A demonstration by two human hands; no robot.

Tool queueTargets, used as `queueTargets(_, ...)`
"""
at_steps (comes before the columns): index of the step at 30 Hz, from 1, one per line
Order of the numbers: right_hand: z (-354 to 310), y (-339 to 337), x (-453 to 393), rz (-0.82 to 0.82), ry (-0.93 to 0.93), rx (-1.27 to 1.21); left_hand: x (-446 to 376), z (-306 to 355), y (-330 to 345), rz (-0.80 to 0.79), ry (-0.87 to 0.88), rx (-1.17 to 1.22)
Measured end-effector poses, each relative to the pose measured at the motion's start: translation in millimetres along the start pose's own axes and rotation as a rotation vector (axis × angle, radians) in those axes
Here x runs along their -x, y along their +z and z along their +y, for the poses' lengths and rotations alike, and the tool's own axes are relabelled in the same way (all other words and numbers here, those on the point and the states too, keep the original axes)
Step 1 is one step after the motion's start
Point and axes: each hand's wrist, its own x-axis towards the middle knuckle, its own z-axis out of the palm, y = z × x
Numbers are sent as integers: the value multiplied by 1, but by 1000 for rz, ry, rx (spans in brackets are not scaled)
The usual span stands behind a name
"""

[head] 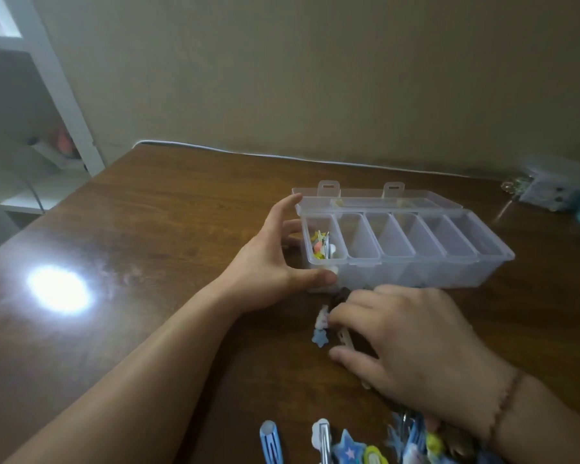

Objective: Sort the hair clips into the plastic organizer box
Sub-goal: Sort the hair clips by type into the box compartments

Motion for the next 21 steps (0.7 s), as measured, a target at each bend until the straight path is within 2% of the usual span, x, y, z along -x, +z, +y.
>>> queueTargets(3,1,0,0,-9,-24,-61,1,1,-1,-1,-4,-1)
queueTargets(5,3,-12,-1,25,27,-237,1,0,-1,-5,-4,7)
queueTargets(7,9,-32,-7,144,165,-549,0,0,-3,-11,-6,15)
queueTargets(9,21,-44,-21,330,257,-694,0,0,-4,-18,-18,28)
queueTargets(11,31,-45,-44,458,336,-696,0,0,-4,-23,-21,30)
queueTargets(13,36,-34,-66,492,372,-687,1,1,-3,-29,-17,30)
queueTargets(14,37,-27,-74,449,375,-676,1,1,-3,-30,-13,32)
queueTargets(17,38,-12,-85,132,343,-529,2,-1,-3,-26,-7,37)
queueTargets(18,38,-10,-84,80,320,-465,1,-2,-3,-25,-5,35)
queueTargets(19,37,-10,-82,105,301,-408,1,-2,-3,-25,-4,35)
queueTargets(21,33,-17,-69,261,282,-293,1,-3,-2,-26,-5,36)
